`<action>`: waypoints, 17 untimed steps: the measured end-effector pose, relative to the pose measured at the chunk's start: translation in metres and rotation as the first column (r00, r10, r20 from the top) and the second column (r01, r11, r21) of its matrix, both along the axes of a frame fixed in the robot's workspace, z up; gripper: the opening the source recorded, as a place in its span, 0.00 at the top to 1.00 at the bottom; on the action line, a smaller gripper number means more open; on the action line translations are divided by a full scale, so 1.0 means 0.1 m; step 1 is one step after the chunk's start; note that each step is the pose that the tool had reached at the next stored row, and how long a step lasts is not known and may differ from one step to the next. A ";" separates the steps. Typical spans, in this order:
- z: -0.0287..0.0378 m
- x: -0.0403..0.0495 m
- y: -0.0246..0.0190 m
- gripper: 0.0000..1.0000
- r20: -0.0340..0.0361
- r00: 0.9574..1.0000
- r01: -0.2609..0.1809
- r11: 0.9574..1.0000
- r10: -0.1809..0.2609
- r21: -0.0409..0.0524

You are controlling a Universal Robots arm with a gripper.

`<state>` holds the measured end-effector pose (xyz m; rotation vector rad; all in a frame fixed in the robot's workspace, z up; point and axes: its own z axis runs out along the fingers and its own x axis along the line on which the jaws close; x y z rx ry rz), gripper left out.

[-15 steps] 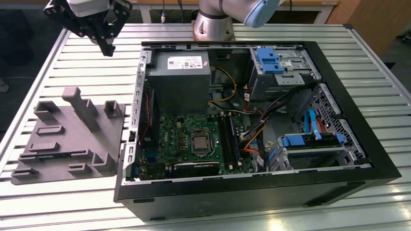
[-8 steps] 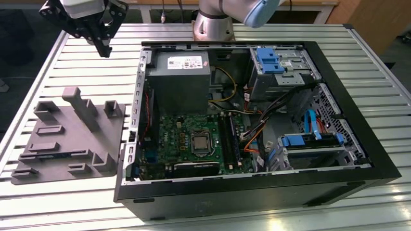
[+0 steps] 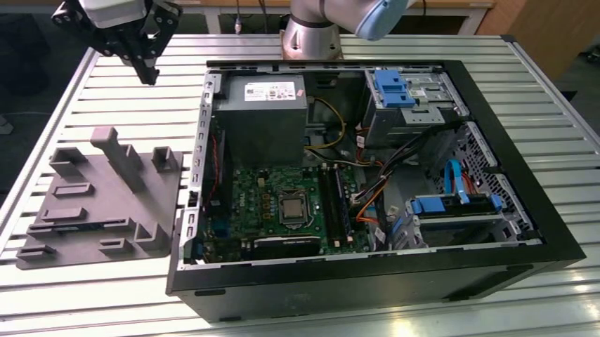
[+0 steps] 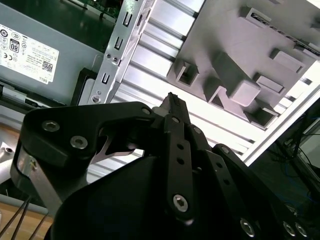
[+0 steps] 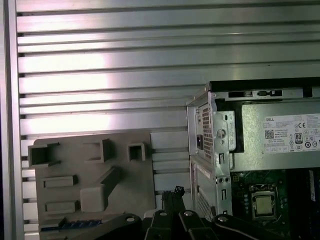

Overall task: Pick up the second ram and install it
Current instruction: 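Reach for the second ram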

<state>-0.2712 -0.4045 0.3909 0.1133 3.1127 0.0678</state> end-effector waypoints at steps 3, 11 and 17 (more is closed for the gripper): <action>-0.001 -0.015 -0.004 0.89 0.000 1.000 0.000 1.000 0.000 0.000; -0.002 -0.054 -0.010 0.89 0.000 1.000 0.000 1.000 0.000 0.000; -0.005 -0.092 -0.015 0.89 0.000 1.000 -0.001 1.000 0.001 0.000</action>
